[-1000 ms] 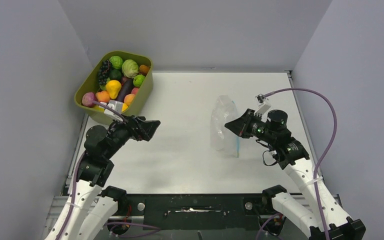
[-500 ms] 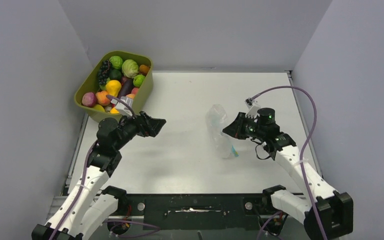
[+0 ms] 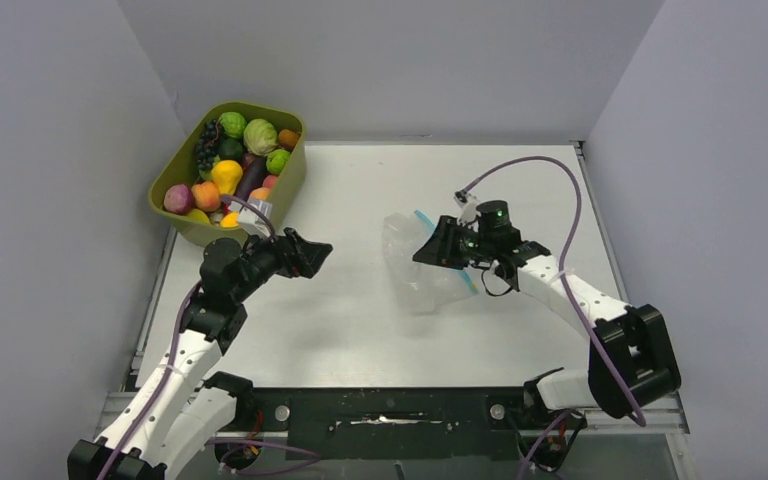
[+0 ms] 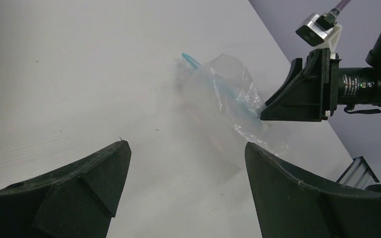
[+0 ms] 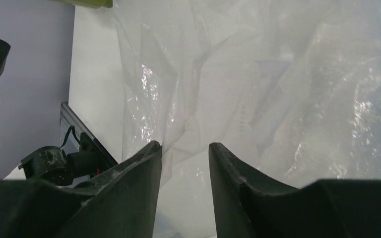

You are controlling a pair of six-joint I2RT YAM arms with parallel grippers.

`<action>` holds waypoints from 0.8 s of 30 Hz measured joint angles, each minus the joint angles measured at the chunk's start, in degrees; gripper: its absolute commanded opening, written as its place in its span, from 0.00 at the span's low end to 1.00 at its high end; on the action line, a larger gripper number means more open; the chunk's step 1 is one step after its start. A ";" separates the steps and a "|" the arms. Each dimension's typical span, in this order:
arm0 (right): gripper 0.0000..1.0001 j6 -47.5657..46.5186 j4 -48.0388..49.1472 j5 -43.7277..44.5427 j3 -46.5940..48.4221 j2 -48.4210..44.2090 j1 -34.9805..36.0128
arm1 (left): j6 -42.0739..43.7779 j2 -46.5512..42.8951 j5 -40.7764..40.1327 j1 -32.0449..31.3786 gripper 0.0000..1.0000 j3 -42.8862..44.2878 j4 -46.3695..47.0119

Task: Place the food in the zip-top bag and seal the zipper
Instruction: Place the zipper food storage bag at the center of the board.

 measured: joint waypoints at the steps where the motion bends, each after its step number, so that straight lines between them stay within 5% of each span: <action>1: 0.52 -0.46 -0.33 -0.22 1.22 1.66 0.87 | 0.11 0.00 0.42 0.00 0.86 -0.37 0.00; 6: 0.58 -5.95 -5.70 2.01 6.95 3.80 1.46 | 0.20 -0.44 1.38 -0.35 0.82 -0.52 -0.39; 17: 0.56 -14.08 -12.35 2.43 9.42 8.61 -10.08 | 0.50 4.63 -1.86 -1.70 0.81 7.87 -8.20; 24: 0.56 -14.53 -10.71 -3.76 9.62 15.65 -9.49 | 1.75 5.84 -2.99 -2.19 0.80 10.25 -10.84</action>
